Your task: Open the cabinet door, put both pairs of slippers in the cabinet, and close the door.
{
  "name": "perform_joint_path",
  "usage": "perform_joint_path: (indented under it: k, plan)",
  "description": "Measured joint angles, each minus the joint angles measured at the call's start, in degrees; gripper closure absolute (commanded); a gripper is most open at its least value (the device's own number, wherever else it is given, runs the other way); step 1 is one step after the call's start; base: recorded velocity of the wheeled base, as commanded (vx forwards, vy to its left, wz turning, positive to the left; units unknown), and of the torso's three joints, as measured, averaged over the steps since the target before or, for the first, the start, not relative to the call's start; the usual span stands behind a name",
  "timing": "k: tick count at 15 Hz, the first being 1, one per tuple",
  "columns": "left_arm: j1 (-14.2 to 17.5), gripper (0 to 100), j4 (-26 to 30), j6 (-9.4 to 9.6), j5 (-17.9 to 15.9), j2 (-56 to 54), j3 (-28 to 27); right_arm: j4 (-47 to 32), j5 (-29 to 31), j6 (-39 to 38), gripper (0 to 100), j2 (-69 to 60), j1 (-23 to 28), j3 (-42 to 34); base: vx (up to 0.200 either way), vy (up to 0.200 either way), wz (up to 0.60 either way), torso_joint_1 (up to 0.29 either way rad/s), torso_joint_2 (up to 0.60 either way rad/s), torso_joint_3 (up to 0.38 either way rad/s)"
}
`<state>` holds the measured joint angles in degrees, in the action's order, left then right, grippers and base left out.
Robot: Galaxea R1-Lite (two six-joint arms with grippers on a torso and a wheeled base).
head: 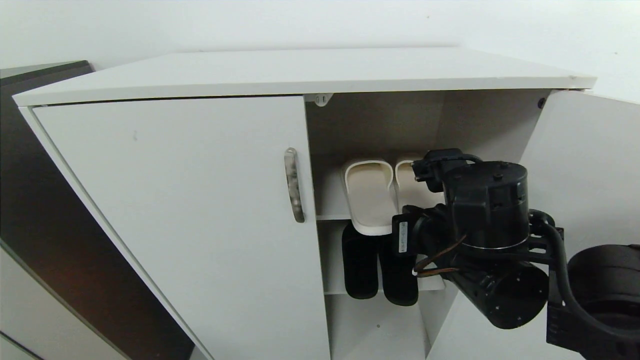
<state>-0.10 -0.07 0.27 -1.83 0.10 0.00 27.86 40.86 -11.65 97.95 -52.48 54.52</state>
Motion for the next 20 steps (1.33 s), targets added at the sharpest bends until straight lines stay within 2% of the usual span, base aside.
perform_joint_path:
  k: [5,20]
  plan:
    - [0.0,100,0.0,-0.06,0.0,0.0,0.0,0.5,0.0,-0.1,100,0.1,-0.2,-2.3,0.000,0.000,0.00,0.000,0.00,0.000]
    - [0.0,100,0.0,-0.11,0.0,0.0,0.0,1.4,0.1,0.0,100,0.7,-0.2,-2.8,-0.200,0.000,0.00,0.004,0.00,0.003]
